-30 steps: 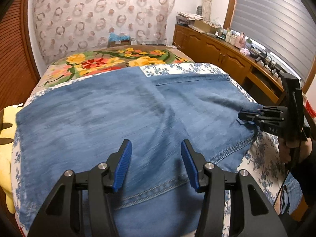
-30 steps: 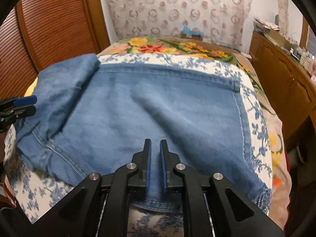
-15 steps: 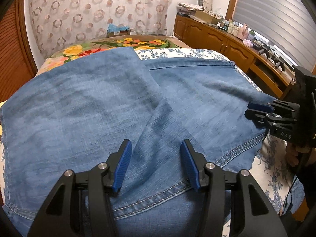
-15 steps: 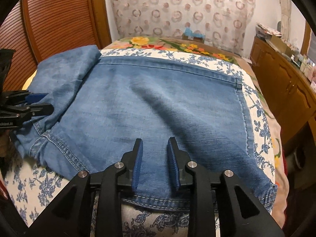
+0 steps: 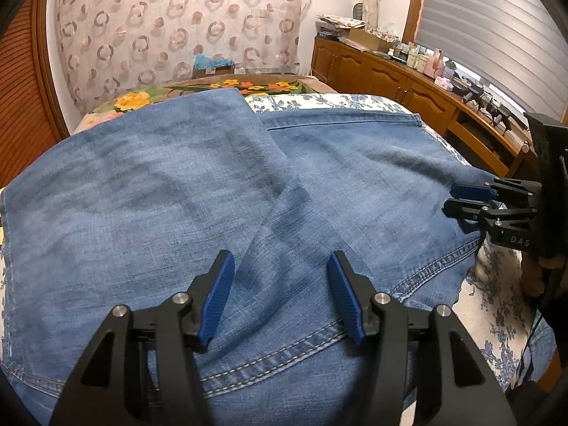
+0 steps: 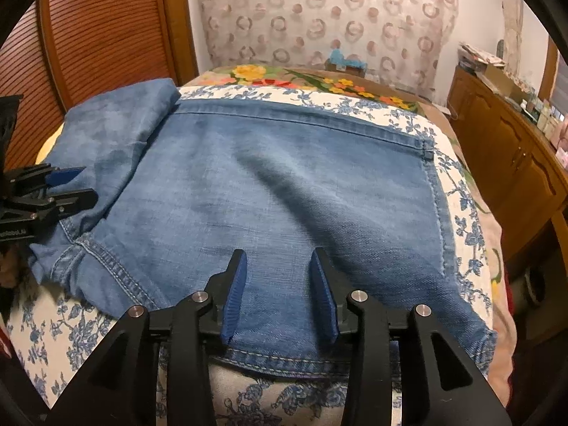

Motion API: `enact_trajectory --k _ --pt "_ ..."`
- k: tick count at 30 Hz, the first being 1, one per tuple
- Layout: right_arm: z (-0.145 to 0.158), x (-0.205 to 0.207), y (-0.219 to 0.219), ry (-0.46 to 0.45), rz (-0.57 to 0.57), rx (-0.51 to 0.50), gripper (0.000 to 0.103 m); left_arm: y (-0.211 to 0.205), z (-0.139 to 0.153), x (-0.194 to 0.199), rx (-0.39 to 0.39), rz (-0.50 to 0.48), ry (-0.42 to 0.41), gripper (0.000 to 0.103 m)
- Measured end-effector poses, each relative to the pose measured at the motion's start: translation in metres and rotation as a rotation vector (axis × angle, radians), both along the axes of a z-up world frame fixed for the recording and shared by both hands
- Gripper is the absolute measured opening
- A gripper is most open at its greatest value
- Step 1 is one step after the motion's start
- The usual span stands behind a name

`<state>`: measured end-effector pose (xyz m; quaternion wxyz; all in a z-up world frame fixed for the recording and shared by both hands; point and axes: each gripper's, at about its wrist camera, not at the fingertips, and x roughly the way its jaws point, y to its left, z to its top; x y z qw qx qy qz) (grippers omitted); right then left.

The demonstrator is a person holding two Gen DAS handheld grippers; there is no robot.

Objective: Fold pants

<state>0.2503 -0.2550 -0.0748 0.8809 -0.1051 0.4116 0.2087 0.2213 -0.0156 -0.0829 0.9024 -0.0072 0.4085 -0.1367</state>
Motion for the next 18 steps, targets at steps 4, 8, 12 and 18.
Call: enact_trajectory --k 4,8,12,18 --pt "0.008 0.001 -0.019 0.023 -0.064 0.038 0.038 0.000 0.000 0.001 0.001 0.000 0.000 0.056" --pt "0.023 -0.001 -0.054 0.004 -0.158 0.058 0.038 -0.001 0.000 0.001 0.001 0.000 0.000 0.056" --pt "0.032 -0.001 -0.089 -0.006 -0.249 0.069 0.039 -0.001 0.000 0.001 0.002 0.000 0.000 0.056" --pt "0.027 -0.003 -0.110 0.019 -0.315 0.070 0.046 -0.001 0.000 0.001 0.002 0.000 0.000 0.056"
